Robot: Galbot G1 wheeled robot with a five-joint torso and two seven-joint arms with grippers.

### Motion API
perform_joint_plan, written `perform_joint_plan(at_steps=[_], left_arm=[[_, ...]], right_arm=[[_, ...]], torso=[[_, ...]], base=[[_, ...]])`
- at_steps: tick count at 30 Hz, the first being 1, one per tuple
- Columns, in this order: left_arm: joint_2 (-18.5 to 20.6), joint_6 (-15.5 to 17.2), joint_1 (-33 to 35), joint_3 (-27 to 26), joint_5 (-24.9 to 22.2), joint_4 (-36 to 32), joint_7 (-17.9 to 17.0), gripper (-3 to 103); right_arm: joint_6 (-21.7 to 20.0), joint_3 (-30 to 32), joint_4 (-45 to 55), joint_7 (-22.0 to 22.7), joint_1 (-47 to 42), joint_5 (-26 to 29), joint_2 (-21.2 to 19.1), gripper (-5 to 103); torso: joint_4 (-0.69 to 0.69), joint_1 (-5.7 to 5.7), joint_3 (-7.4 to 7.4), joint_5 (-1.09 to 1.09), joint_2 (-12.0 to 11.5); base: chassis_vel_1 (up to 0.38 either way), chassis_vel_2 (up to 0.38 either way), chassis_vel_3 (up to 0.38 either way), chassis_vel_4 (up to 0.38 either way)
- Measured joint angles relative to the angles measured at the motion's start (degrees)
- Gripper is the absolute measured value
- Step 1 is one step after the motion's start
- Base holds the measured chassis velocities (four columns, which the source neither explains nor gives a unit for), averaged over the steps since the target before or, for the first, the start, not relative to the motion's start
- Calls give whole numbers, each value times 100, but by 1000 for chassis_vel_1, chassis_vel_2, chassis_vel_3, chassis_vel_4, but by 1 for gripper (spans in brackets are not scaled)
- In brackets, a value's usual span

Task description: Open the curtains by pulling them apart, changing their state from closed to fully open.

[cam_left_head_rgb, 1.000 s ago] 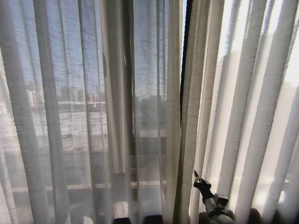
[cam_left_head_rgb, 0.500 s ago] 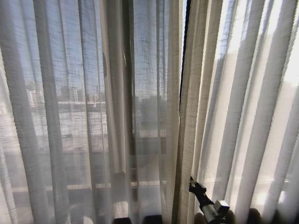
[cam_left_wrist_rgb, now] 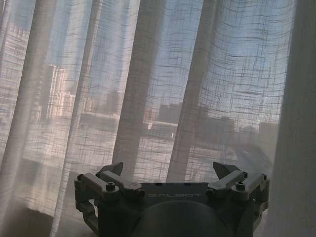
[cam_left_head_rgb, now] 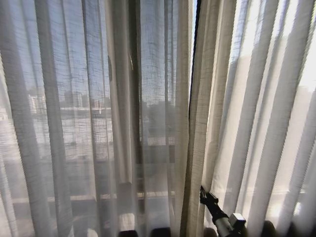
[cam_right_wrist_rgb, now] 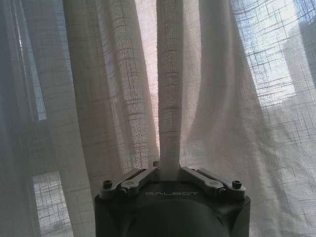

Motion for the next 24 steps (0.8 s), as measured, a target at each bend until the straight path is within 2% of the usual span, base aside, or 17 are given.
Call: perform_joint_plan(at_steps=[10, 15, 24], left_arm=[[18, 29, -131, 53, 41, 66, 0, 100], [44, 111, -207, 90, 55, 75, -3, 100], [89, 165, -289, 121, 66, 109, -13, 100]], right_arm=[[18, -538, -126, -90, -110, -367, 54, 0], [-6, -562, -196, -168, -117, -506, 26, 0], [-51, -365, -368, -163, -5, -413, -3, 0]], torso=[[2, 0, 0, 0, 0], [2, 0, -1, -1, 0], [2, 0, 0, 0, 0]], base=[[0, 0, 0, 0], [0, 0, 0, 0], [0, 0, 0, 0]])
